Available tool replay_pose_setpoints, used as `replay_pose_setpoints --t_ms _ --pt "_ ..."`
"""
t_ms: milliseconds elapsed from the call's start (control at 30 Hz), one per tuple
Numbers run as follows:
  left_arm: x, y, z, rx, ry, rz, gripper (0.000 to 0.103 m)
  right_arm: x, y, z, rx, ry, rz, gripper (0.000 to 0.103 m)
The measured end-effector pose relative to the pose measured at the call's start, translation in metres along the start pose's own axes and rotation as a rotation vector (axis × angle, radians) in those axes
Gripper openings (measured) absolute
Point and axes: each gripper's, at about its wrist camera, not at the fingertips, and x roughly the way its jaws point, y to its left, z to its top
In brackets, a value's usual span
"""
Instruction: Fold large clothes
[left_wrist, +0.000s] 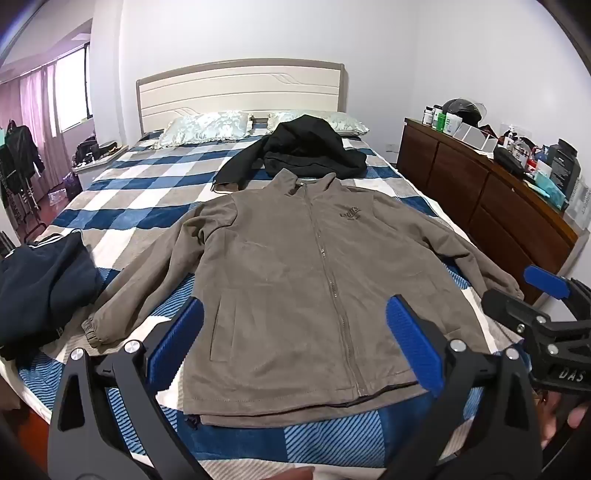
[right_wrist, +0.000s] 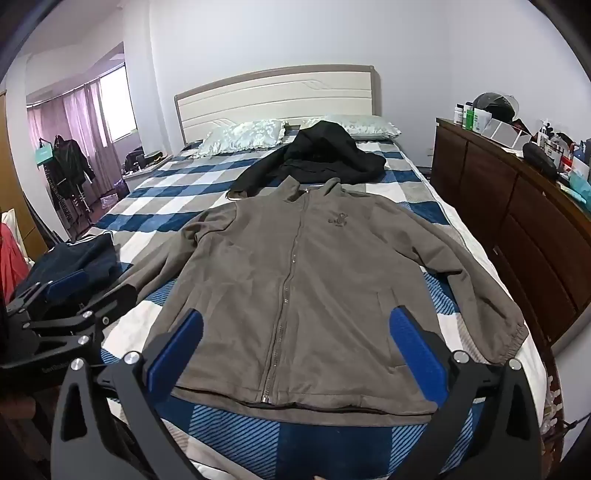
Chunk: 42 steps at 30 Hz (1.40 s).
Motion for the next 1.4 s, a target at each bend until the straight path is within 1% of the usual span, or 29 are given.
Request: replay_pose_setpoints --t_ms 67,100,133,233,367,533,567,667,967,1400 --pt "0.0 0.0 0.0 0.0 0.001 -0.005 0.097 0.002 -0.002 0.001 -0.003 0.0 -0.003 0.099" --pt "0.0 0.0 0.0 0.002 0.001 -0.004 0.097 -0.001 0.001 0.0 -0.019 -0.03 -0.011 0.099" --pt "0.0 0.0 0.0 0.002 0.002 -0.005 0.097 -0.002 0.001 -0.002 -0.016 -0.032 -0.011 0.099" --pt "0.003 0.002 -0.005 0.003 0.008 -0.001 0.097 -0.003 0.005 -0.002 -0.011 -0.03 -0.012 0.099" --pt "0.006 0.0 -0.009 -0.001 0.013 0.007 0.097 0.0 0.0 -0.004 0.01 -0.026 0.007 0.099" --pt "0.003 -0.003 -0.013 0.0 0.015 -0.003 0.097 0.002 0.002 -0.003 0.016 -0.018 0.015 0.099" --pt "0.009 0.0 -0.007 -0.002 0.031 -0.008 0.097 0.003 0.002 -0.004 0.016 -0.017 0.016 0.099" --pt "0.011 -0.001 -0.008 0.001 0.037 -0.012 0.097 0.003 0.0 -0.004 0.018 -0.017 0.011 0.099" --pt "0.008 0.0 -0.008 0.001 0.03 -0.015 0.097 0.006 -0.005 -0.006 0.026 -0.015 0.015 0.099" --pt "0.007 0.0 -0.008 -0.001 0.022 -0.014 0.097 0.003 -0.001 -0.006 0.009 -0.02 0.008 0.099"
